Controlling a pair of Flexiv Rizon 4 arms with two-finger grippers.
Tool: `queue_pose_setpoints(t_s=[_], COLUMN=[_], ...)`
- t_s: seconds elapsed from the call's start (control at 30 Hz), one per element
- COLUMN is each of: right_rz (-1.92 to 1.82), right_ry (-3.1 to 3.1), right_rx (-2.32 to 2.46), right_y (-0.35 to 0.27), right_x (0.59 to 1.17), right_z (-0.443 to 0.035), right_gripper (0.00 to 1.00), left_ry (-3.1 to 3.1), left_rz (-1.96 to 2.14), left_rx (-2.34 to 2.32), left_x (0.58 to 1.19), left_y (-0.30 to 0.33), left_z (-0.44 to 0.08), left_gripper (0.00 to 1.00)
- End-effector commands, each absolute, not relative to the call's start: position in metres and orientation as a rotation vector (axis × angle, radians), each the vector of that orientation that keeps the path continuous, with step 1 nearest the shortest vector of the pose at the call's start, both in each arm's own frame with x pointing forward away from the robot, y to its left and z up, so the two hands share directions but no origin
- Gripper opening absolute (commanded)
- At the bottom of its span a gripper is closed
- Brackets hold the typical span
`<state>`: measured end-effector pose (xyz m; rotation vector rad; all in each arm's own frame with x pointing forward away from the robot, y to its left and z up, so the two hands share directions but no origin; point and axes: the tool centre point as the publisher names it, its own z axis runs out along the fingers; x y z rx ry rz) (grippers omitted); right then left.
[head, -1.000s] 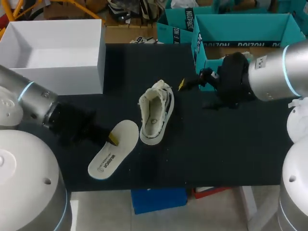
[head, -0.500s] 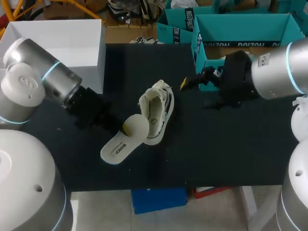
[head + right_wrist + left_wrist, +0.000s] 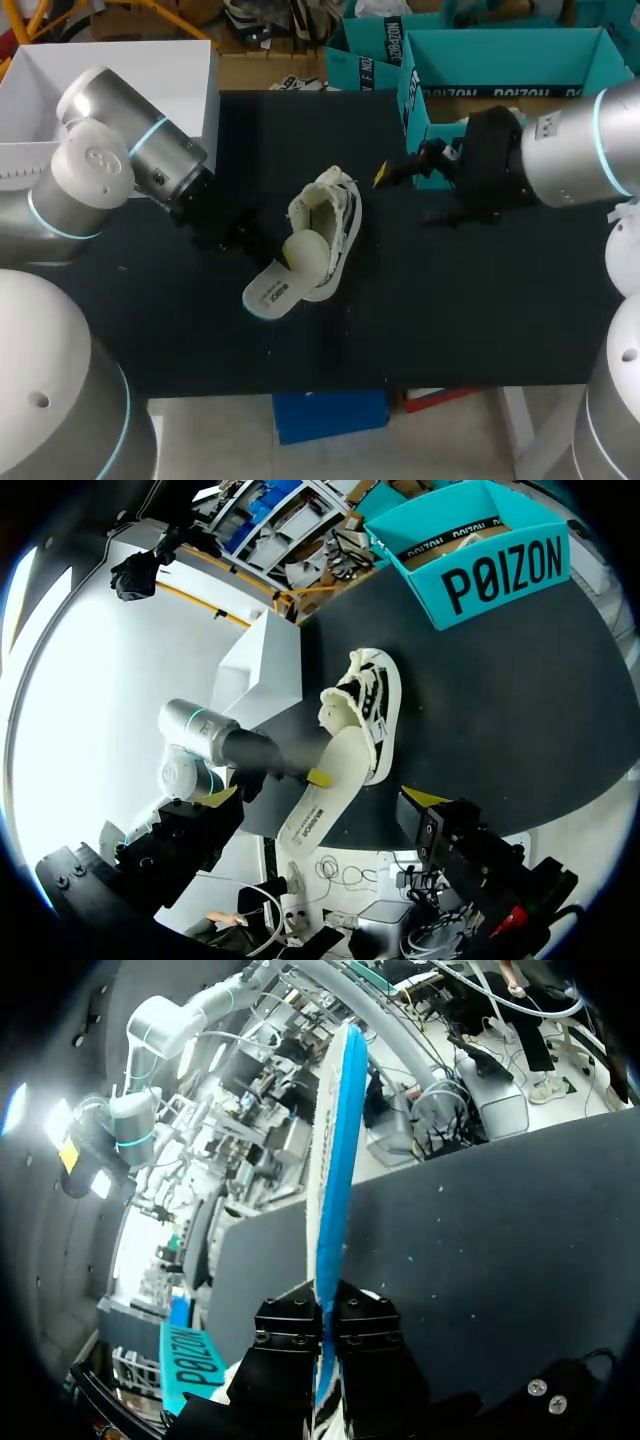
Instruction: Take the shoe out of the shoebox, open the shoe tongue, remove and reinsert the insole, then place the shoe into the shoebox
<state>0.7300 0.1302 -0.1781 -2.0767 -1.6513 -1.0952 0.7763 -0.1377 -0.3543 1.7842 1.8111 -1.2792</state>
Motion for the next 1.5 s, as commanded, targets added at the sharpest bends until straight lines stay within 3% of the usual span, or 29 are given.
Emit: queue_pose_setpoints(t_s=[0.03, 1.5], right_rz=[-1.095, -1.095], right_ry=[-1.652, -1.652], right_rx=[-2.078, -2.078], right_y=[0.131, 0.131], right_x=[0.730, 0.730], right_z=[-0.178, -0.178], right_gripper=[1.00, 1.00], left_ry=[1.809, 1.894], left_rz=[-1.296, -1.163], left_rx=[1.764, 1.645], left_x=[0.785, 0.855], left_y=[-0.144, -0.171], left_z=[-0.362, -0.378], left_gripper=[0.00, 0.00])
